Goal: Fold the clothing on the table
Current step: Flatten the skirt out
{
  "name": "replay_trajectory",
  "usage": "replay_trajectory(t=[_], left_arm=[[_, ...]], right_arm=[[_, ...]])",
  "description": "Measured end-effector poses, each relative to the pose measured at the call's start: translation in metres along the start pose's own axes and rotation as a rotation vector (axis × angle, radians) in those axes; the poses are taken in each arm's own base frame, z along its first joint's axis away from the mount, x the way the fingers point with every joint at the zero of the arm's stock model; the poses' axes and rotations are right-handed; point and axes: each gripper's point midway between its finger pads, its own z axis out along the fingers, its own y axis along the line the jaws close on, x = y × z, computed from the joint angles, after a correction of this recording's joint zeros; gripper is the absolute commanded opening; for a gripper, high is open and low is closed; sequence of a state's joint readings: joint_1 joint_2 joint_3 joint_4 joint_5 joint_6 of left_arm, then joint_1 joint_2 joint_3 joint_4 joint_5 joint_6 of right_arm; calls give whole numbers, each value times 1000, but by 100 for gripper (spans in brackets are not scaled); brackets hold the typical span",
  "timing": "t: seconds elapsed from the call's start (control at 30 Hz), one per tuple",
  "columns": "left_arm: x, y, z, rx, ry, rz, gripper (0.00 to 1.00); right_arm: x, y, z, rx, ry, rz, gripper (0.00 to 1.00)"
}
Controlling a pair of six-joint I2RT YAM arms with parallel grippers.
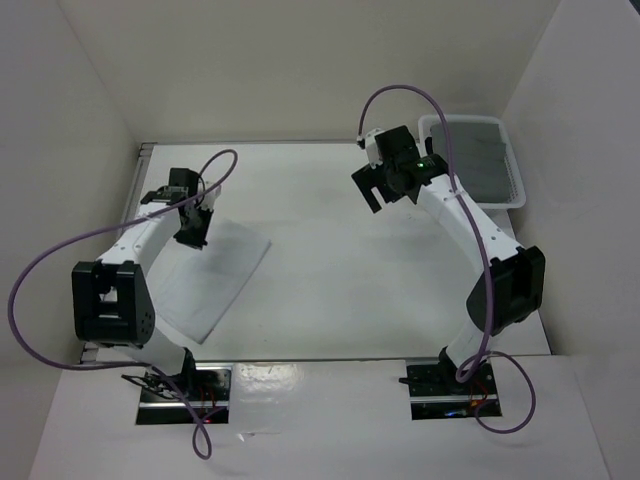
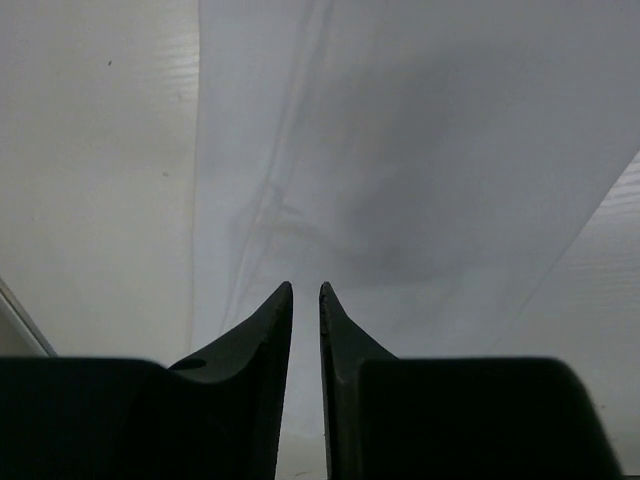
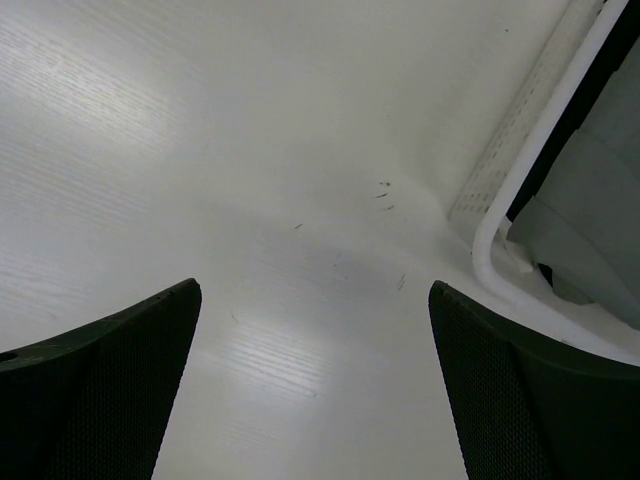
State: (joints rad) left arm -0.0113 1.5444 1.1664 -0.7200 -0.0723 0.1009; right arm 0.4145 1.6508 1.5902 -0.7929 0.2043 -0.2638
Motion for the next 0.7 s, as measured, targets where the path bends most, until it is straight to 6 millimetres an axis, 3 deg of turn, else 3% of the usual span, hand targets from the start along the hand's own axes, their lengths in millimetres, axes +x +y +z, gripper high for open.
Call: replay_trajectory(t=[0.3,0.47,0.7], left_arm=[[-4,-33,53,62,66,70,49],[1,-46,80,42,126,122,48],[-7,-39,81,-35,108,125,45]], right_arm=[[22,1,5,11,58,-27,99],[24,0,2,17,58,-30,99],[25,0,1,18,59,-30,99]])
